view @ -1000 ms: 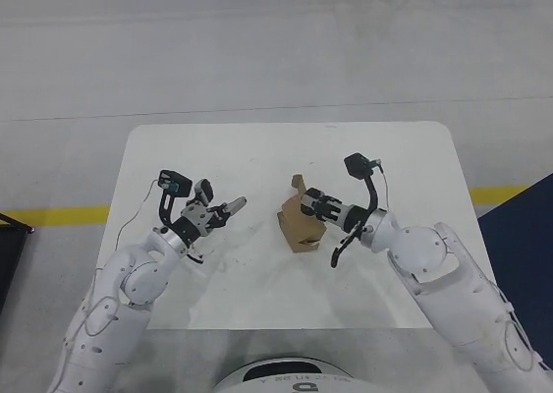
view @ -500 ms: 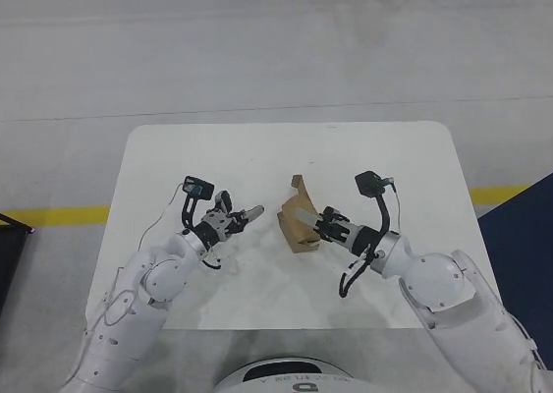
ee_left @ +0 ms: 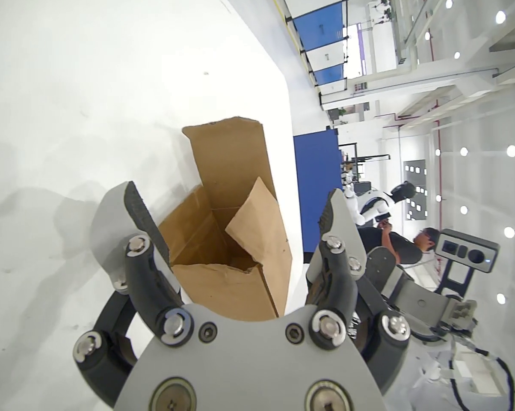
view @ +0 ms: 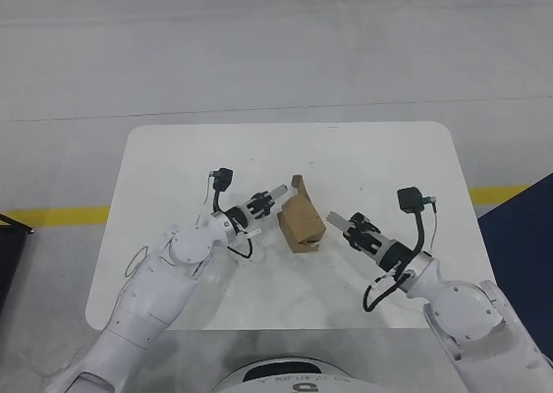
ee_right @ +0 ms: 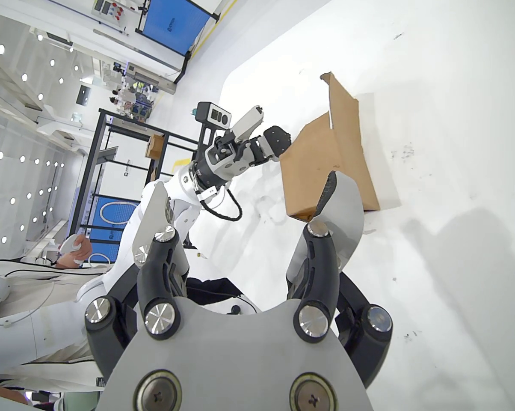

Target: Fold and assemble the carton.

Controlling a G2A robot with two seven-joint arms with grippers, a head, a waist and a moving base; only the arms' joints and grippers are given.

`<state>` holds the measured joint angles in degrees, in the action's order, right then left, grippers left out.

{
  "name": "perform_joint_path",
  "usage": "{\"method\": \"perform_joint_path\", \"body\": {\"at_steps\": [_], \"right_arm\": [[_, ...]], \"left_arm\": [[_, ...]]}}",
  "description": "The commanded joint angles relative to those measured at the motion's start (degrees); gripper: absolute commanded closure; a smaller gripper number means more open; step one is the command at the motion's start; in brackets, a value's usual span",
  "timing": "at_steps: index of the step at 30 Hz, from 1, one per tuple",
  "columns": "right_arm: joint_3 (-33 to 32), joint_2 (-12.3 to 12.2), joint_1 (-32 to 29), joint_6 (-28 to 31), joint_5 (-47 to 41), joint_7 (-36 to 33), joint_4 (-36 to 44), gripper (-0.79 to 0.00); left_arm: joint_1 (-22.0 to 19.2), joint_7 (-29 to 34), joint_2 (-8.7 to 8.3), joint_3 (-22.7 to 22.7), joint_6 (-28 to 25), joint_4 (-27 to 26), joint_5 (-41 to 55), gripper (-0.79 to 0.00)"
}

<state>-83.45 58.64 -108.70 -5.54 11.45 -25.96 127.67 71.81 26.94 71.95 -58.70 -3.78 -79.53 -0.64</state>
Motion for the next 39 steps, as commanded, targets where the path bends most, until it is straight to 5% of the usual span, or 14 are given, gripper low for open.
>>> {"method": "perform_joint_path", "body": {"at_steps": [1, 11, 12, 16, 18, 21, 32, 39], "right_arm": [[-0.78, -0.02, -0.98, 0.58, -0.15, 0.34, 0.24, -0.634], [-2.34, 0.06, -3.36, 2.24, -0.15, 1.49, 0.46, -0.650], [-2.37, 0.08, -3.43, 2.33, -0.14, 1.56, 0.44, -0.650], [-2.31, 0.14, -3.63, 2.25, 0.08, 1.72, 0.35, -0.653], [-2.30, 0.17, -3.67, 2.01, 0.27, 1.73, 0.42, -0.656], [-2.31, 0.22, -3.70, 1.91, 0.32, 1.71, 0.51, -0.656], [-2.77, 0.33, -4.76, 1.46, 0.39, 1.29, 1.13, -0.653], [-3.61, 0.41, -6.02, 1.62, -0.01, 1.65, 1.67, -0.668]], "left_arm": [[-0.60, 1.57, 0.24, 0.32, 1.25, 0.93, 2.46, -0.785], [-1.37, 7.67, 1.28, 0.35, 4.39, 2.55, 17.02, -0.785], [-1.32, 8.37, 1.29, 0.30, 4.33, 2.46, 17.73, -0.711], [-1.11, 9.43, 1.21, 0.60, 3.62, 2.14, 16.78, -0.631], [-1.11, 9.54, 1.24, 0.89, 3.47, 2.18, 16.45, -0.508], [-1.23, 9.75, 1.29, 1.71, 3.19, 2.39, 14.86, -0.474], [-2.66, 7.57, 2.58, 5.32, 0.45, 4.54, 15.11, -0.643], [-3.90, 7.01, 3.37, 7.08, -1.84, 6.25, 15.24, -0.622]]}}
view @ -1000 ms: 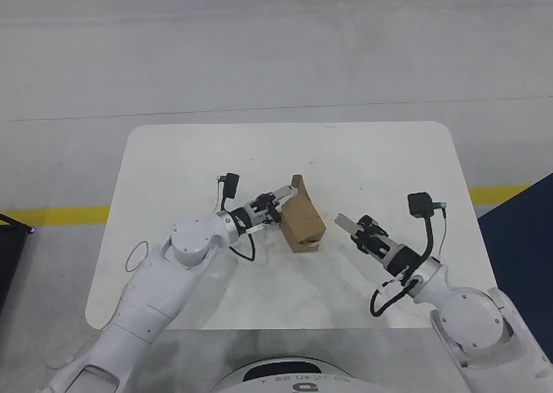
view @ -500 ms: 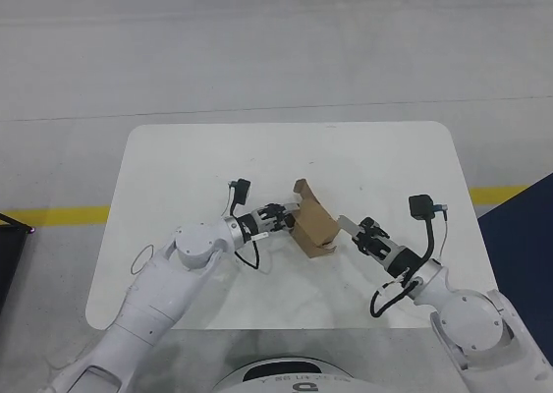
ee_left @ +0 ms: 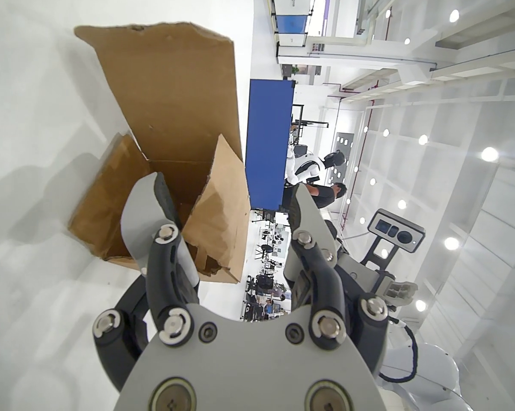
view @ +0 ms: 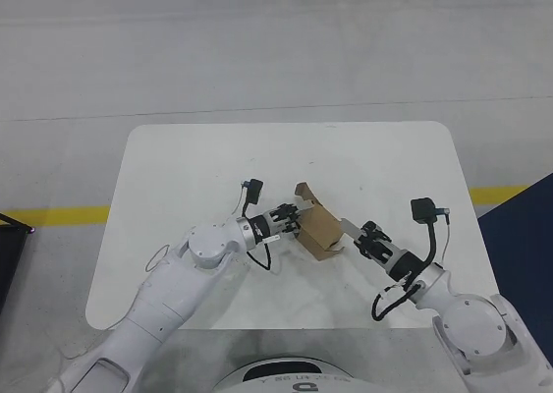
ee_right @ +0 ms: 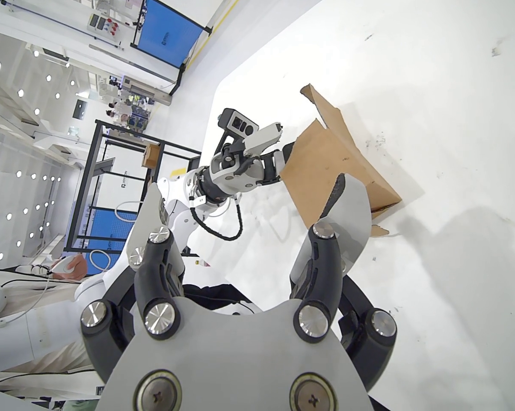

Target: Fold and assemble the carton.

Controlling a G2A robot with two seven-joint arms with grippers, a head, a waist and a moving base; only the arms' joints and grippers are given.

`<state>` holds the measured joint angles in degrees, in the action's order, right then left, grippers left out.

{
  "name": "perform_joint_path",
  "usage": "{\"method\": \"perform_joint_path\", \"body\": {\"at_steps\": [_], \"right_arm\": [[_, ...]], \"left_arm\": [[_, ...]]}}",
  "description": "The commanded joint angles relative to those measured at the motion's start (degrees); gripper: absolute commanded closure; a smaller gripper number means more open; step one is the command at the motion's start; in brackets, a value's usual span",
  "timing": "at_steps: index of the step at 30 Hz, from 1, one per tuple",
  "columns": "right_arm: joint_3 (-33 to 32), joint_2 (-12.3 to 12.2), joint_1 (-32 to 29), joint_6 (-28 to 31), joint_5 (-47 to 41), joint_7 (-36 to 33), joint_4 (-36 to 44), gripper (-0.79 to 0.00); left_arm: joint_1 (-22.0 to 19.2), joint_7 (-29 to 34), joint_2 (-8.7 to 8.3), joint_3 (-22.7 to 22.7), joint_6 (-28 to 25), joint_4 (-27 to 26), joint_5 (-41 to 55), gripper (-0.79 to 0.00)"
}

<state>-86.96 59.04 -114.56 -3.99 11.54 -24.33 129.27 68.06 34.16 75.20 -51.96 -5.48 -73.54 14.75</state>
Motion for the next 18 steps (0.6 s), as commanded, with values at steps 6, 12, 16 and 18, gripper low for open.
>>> {"method": "perform_joint_path", "body": {"at_steps": [6, 12, 16, 18], "right_arm": [[-1.00, 0.07, -1.15, 0.44, -0.58, 0.24, 0.38, -0.677], [-1.75, 0.27, -1.69, 2.30, -3.66, 1.24, 0.34, -0.686], [-2.46, 0.47, -2.24, 4.03, -6.33, 2.80, 0.25, -0.665], [-2.99, 0.61, -2.62, 5.22, -7.95, 4.10, 0.43, -0.662]], "left_arm": [[-0.86, -1.80, 0.84, 1.50, -1.55, 1.10, 0.30, -0.163], [-0.86, -1.30, 1.07, 1.25, -2.56, 0.86, 1.69, 0.000], [-0.53, -1.62, 1.33, 0.87, -1.00, 0.57, 4.74, 0.000], [-0.44, -1.77, 1.54, 0.15, 0.50, 0.23, 8.59, 0.000]]}}
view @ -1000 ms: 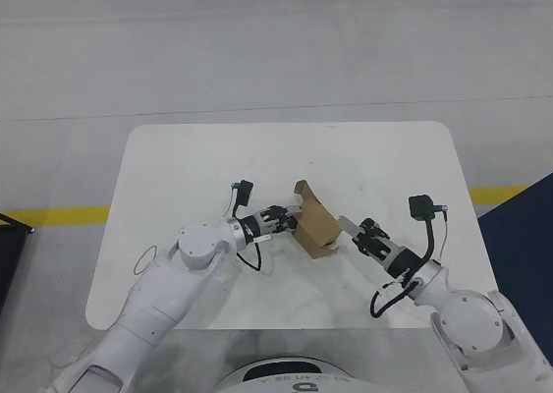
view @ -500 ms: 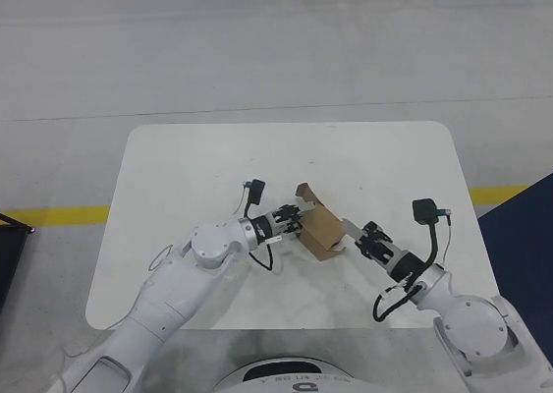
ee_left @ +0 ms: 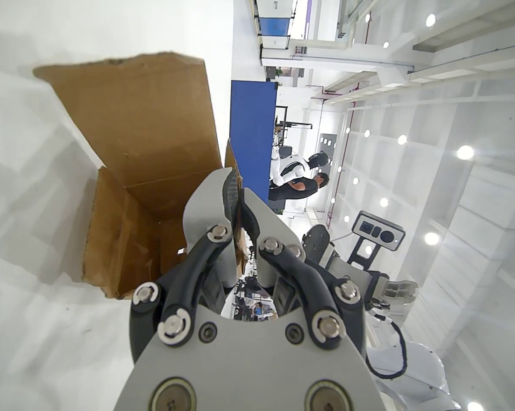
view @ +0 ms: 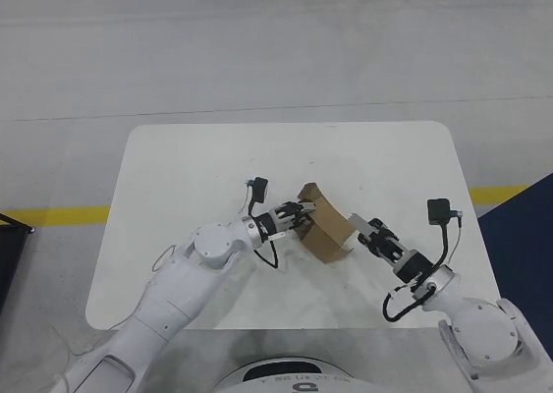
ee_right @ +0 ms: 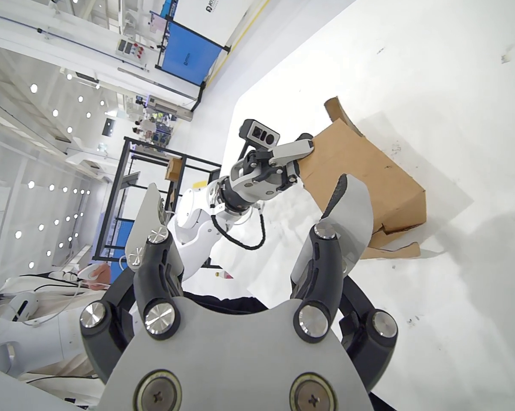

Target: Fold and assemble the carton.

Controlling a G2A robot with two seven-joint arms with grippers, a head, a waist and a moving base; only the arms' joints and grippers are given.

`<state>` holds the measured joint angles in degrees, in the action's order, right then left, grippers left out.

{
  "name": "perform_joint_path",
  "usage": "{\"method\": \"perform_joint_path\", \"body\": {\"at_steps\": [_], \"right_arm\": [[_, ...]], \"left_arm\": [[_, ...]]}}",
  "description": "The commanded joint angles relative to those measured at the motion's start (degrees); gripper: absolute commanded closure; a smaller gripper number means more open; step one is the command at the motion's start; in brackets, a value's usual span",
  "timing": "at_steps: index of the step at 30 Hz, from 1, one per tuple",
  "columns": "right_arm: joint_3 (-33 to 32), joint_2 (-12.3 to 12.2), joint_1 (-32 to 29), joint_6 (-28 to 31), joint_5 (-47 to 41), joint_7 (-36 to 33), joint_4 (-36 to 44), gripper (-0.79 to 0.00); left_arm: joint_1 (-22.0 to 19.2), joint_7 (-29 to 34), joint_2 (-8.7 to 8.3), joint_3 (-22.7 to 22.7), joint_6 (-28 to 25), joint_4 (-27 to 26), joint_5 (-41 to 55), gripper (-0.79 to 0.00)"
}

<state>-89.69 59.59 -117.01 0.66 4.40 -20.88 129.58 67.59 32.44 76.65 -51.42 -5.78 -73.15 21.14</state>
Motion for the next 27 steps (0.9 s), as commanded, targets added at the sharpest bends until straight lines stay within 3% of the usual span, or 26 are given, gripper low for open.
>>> {"method": "perform_joint_path", "body": {"at_steps": [1, 6, 8, 11, 19, 21, 27], "right_arm": [[-0.67, 0.16, -0.44, 1.58, -2.06, 1.75, 0.32, -0.668], [-3.88, 0.49, -2.69, 6.21, -5.32, 5.73, 1.70, -0.699], [-4.72, 0.61, -3.50, 7.45, -6.11, 6.60, 2.17, -0.785], [-4.76, 0.73, -3.97, 8.20, -7.88, 7.01, 2.39, -0.785], [-4.64, 0.72, -3.94, 8.05, -7.62, 6.75, 2.19, -0.785], [-3.15, 0.56, -3.34, 7.49, -3.41, 3.64, 1.07, -0.785], [1.57, 0.27, -1.19, 7.66, 16.41, 1.14, -1.14, -0.742]], "left_arm": [[0.10, 0.01, 0.21, -0.97, 1.54, -0.30, 4.86, 0.000], [0.78, 0.25, 0.46, -4.85, 5.64, -0.18, 17.77, 0.000], [1.01, 0.65, 0.40, -6.36, 6.82, -0.18, 21.16, 0.000], [0.53, 0.50, -0.12, -7.67, 6.13, -1.34, 17.18, 0.000], [0.53, 0.50, -0.12, -7.67, 6.13, -1.34, 17.18, 0.000], [1.17, -0.45, 0.03, -8.28, 6.15, -1.93, 19.94, 0.000], [2.77, 1.67, 1.02, -11.46, 12.87, -1.43, 42.08, 0.000]]}}
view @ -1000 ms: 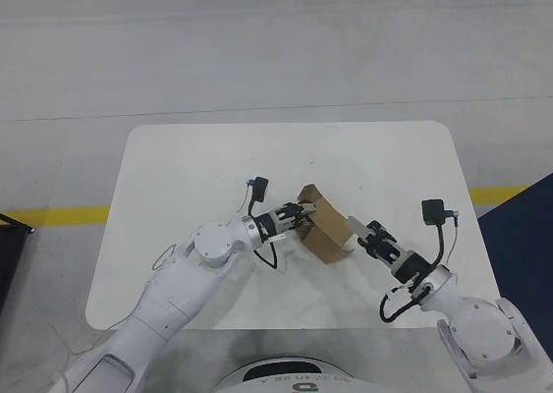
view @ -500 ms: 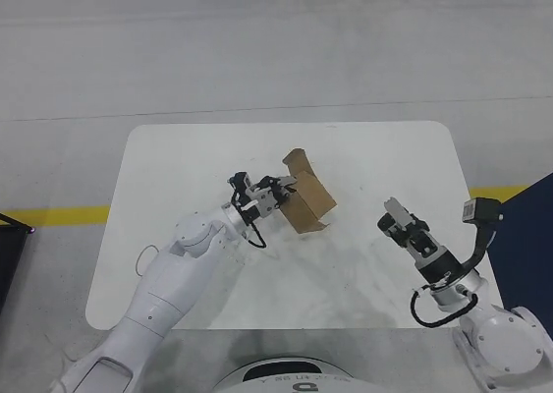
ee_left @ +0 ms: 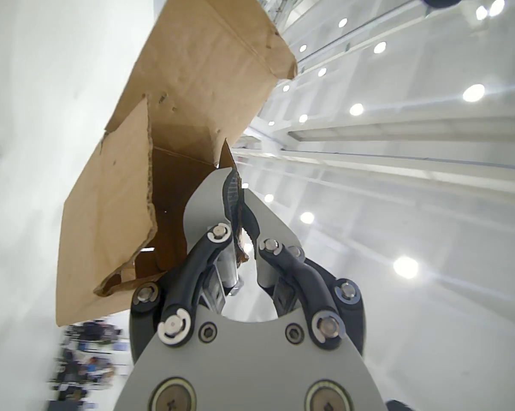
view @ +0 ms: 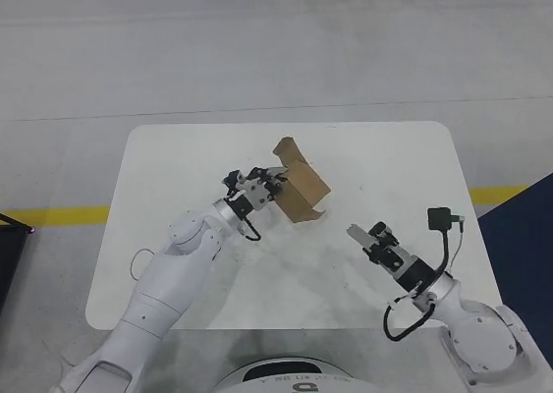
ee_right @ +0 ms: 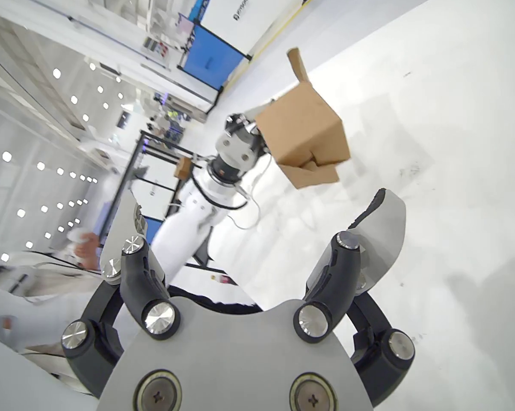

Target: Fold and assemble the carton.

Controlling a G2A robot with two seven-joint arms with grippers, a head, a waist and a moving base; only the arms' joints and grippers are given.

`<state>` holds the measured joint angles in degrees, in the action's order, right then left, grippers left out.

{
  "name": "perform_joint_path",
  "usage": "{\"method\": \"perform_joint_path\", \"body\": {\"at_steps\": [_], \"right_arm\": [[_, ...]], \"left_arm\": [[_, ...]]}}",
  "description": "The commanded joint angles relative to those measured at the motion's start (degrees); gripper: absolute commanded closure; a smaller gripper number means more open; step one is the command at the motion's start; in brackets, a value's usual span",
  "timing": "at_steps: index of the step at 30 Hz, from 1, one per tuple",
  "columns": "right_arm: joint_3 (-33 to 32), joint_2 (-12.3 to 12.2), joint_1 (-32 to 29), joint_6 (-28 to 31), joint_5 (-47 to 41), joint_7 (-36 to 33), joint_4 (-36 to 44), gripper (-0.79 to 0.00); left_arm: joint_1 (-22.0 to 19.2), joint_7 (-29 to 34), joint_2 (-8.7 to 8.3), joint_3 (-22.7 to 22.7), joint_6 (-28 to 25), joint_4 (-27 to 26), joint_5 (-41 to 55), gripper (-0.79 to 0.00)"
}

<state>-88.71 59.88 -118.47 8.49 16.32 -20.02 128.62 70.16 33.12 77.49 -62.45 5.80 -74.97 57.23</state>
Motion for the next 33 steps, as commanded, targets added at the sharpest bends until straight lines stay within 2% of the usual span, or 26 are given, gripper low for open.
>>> {"method": "perform_joint_path", "body": {"at_steps": [1, 7, 10, 15, 27, 33], "right_arm": [[1.33, -0.04, 0.41, -0.24, 7.78, 0.35, -0.39, -0.733], [3.56, 0.30, 0.88, -1.53, 13.25, 4.87, -0.69, -0.739], [4.30, 0.54, 1.58, -2.53, 15.17, 8.05, -0.64, -0.770], [5.97, 0.94, 2.80, -4.13, 18.59, 12.04, -0.27, -0.742], [10.03, 1.30, 3.95, -2.69, 23.38, 11.20, -0.14, -0.754], [11.17, 1.62, 5.71, -4.18, 23.59, 11.44, -1.98, -0.720]], "left_arm": [[0.16, 1.66, 0.32, -0.69, 2.16, 0.73, 8.48, 0.000], [-0.11, 8.89, 1.08, -0.28, 7.01, 2.34, 18.31, 0.000], [-0.46, 11.69, 1.36, 0.29, 8.06, 3.12, 20.02, 0.000], [-0.83, 16.14, 1.88, 1.36, 8.95, 4.73, 22.31, 0.000], [-1.23, 17.26, 2.59, 2.36, 8.57, 6.22, 22.83, 0.000], [-0.99, 17.65, 2.67, 2.22, 8.89, 6.06, 22.59, 0.000]]}}
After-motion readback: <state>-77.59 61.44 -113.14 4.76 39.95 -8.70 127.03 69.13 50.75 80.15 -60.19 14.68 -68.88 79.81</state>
